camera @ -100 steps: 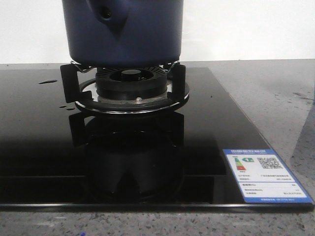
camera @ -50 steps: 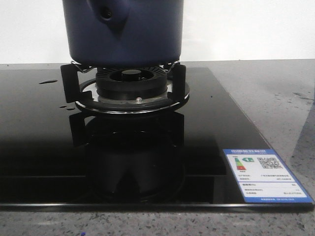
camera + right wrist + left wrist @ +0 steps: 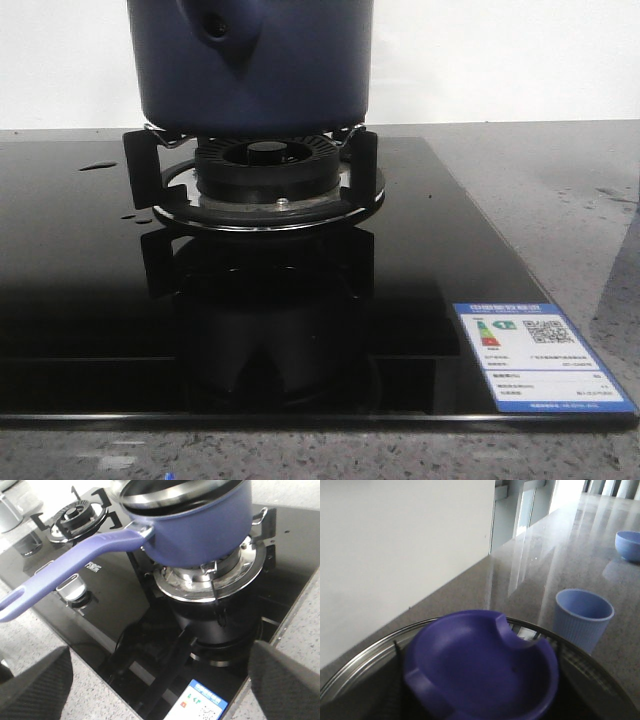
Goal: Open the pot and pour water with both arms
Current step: 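Reach the right gripper to the light blue ribbed cup on the counter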
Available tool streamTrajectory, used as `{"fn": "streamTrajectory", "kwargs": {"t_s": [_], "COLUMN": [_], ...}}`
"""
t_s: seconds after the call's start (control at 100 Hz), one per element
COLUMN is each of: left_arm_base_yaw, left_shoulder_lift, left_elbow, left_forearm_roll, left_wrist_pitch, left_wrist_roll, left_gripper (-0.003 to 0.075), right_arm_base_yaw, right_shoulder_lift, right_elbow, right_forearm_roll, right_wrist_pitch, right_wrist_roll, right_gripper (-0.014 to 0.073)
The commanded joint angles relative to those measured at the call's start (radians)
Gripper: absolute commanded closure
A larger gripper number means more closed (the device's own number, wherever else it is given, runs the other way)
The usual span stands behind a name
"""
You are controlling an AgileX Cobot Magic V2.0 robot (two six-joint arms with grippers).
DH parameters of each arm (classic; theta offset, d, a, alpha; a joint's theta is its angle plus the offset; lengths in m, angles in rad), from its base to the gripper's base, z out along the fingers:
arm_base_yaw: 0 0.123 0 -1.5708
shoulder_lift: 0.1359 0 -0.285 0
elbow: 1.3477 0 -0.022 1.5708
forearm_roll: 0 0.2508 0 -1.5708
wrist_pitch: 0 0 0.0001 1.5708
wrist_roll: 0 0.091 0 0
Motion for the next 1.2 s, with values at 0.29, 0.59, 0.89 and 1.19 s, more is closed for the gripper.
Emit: {"fn": "streamTrajectory", "kwargs": {"t_s": [0.29, 0.59, 0.89, 1.19], "left_arm_base_yaw": [0.1, 0.244, 0.26, 0.26], "left_shoulder_lift": [-0.258, -0.478, -0.654, -0.67], "left_elbow": [-0.056, 0.065, 0.258, 0.285], "left_forearm_roll": [0.05, 0.094, 0.094, 0.058], "left_wrist_pitch": [-0.006, -0.021, -0.155, -0.157], "left_wrist_roll": [-0.161, -0.247, -0.247, -0.247], "left_gripper": [0.0429, 0.0429, 0.0429, 0.0429], "right_arm_base_yaw": [-0.002, -0.002, -0.114, -0.128], "right_shoulder_lift": [0.008, 0.008, -0.031, -0.132], "right_elbow": [-0.033, -0.033, 0.049, 0.223], "right_forearm_roll": [-0.007, -0.276, -0.298, -0.3], "right_wrist_pitch": [-0.34, -0.491, -0.531, -0.619], "right_wrist_roll": [-0.011, -0.011, 0.019, 0.025], "right_gripper": [-0.0031, -0.0031, -0.0031, -0.0031]}}
